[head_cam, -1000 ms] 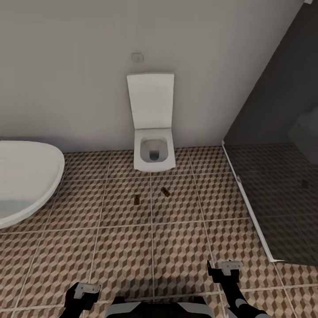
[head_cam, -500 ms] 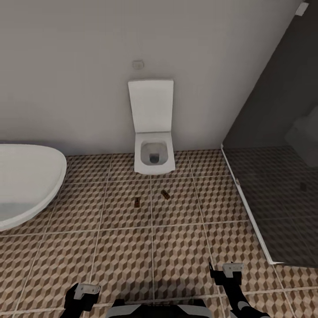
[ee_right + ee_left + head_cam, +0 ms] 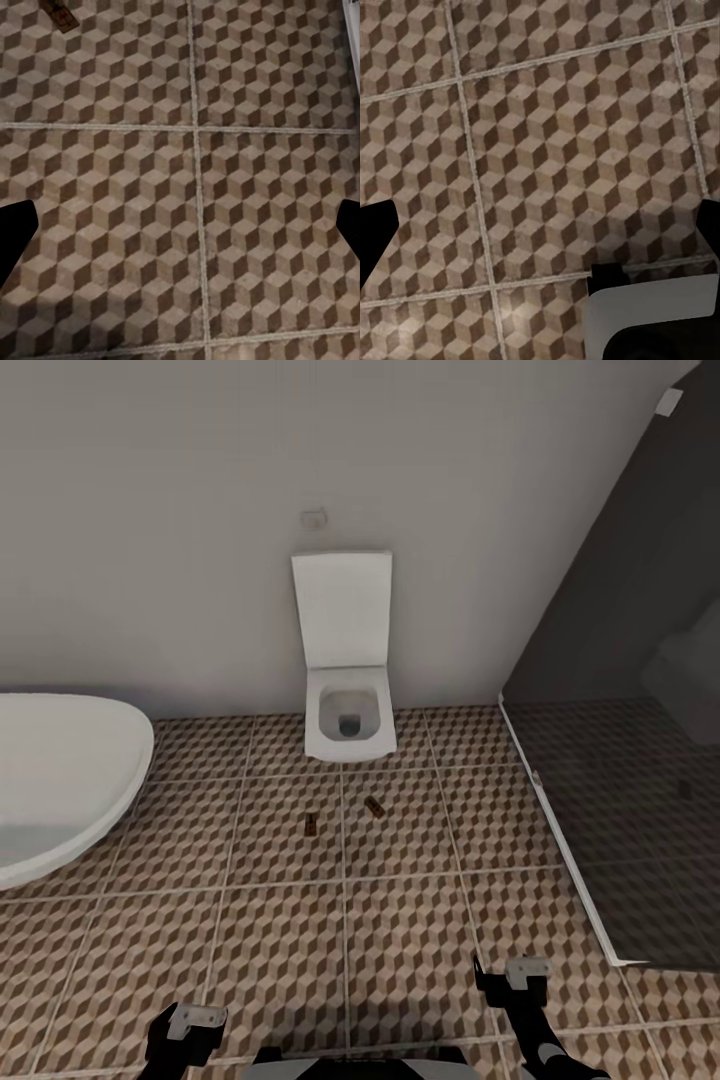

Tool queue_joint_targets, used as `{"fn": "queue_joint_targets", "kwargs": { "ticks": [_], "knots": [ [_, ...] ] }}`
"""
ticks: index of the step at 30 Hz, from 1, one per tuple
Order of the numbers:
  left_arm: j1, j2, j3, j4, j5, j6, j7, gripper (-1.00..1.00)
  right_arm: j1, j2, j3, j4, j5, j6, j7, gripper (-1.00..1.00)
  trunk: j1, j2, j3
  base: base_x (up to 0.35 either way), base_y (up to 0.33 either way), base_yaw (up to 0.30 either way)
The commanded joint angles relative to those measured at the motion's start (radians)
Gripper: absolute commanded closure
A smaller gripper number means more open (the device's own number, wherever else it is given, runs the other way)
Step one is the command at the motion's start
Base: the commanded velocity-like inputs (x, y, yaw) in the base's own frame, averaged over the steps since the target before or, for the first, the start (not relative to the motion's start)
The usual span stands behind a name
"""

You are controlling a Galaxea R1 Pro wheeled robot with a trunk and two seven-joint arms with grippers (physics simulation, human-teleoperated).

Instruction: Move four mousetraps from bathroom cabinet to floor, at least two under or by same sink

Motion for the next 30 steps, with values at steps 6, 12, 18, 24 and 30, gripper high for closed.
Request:
{"fn": "queue_joint_targets", "kwargs": {
  "ticks": [6,12,18,24,30],
  "knots": [
    [-0.001,-0.001,-0.008,0.003,0.005,-0.005,0.001,-1.0,0.0,0.001,0.009,0.001,-0.008,-0.002,-0.002,-1.0,0.001,-0.001,0.009,0.0,0.0,0.0],
    [0.0,-0.002,-0.008,0.003,0.005,-0.005,0.001,-1.0,0.0,0.001,0.009,0.001,-0.008,-0.002,-0.002,-1.0,0.001,-0.001,0.018,0.0,0.0,0.0],
    [0.0,-0.004,-0.008,0.003,0.005,-0.004,0.001,-1.0,0.0,0.001,0.009,0.001,-0.008,-0.001,-0.002,-1.0,0.001,-0.001,0.028,0.0,0.0,0.0],
    [0.0,-0.004,-0.008,0.003,0.005,-0.004,0.001,-1.0,0.0,0.002,0.009,0.001,-0.008,-0.001,-0.002,-1.0,0.001,-0.001,0.038,0.0,0.0,0.0],
    [0.0,-0.005,-0.008,0.003,0.005,-0.004,0.001,-1.0,0.0,0.003,0.009,0.001,-0.008,-0.001,-0.002,-1.0,0.001,-0.001,0.048,0.0,0.0,0.0]
  ]
}}
